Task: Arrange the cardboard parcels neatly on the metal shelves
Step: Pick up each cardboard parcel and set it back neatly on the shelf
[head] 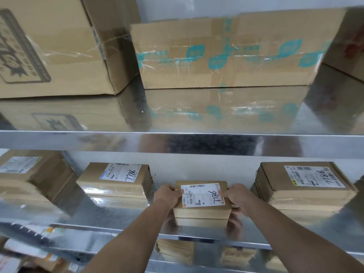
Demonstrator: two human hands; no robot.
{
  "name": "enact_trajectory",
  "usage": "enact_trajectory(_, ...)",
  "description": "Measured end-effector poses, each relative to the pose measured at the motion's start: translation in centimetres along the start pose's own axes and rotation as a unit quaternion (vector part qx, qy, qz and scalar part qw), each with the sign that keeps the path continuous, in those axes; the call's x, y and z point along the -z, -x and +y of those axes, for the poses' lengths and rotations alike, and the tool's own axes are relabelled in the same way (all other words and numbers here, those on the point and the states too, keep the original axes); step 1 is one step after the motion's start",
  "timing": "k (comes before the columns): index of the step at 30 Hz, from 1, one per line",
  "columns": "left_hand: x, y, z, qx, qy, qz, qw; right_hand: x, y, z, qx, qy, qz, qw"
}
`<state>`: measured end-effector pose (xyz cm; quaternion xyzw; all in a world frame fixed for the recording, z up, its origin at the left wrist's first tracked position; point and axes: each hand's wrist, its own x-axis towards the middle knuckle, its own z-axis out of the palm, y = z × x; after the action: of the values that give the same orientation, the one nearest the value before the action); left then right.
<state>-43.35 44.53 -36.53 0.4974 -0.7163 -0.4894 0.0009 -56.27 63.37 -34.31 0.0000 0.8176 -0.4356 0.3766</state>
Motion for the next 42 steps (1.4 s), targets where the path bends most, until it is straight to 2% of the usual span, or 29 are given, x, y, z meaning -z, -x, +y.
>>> enact_trajectory(3, -0.1, 0.3, -0.5, -0.013, 0.012, 0.006, 1.0, 0.1, 0.5, 0.5, 0.01, -0.054, -0.007, 0.998)
enact_trajectory(10, 1.1, 1.4, -0.4, -0.022, 0.199, -0.01, 0.98, 0.4, 0.7, 0.4, 0.033, -0.158, -0.01, 0.987)
enact_trajectory(14, 1.7, 1.9, 0.4, -0.023, 0.232, -0.031, 0.972, 0.7, 1.3, -0.2, 0.052, -0.192, -0.014, 0.98)
enact_trajectory(21, 1.4, 2.6, 0.7, 0.003, 0.253, -0.047, 0.966, 0.7, 1.7, -0.2, 0.091, -0.122, 0.008, 0.988)
enact_trajectory(26, 0.8, 2.5, 0.7, -0.014, 0.245, -0.034, 0.969, 0.7, -1.0, 1.7, 0.097, -0.055, 0.014, 0.994)
enact_trajectory(29, 0.5, 2.3, 0.7, -0.019, 0.231, -0.027, 0.972, 0.5, 0.2, 1.1, 0.088, -0.06, 0.018, 0.994)
enact_trajectory(36, 0.2, 1.7, 0.7, -0.033, 0.172, -0.001, 0.984, 0.7, -3.1, 1.9, 0.089, -0.013, 0.0, 0.996)
enact_trajectory(42, 0.3, 1.2, 1.1, -0.032, 0.126, 0.001, 0.991, 0.1, -0.9, -0.2, 0.084, 0.031, 0.033, 0.995)
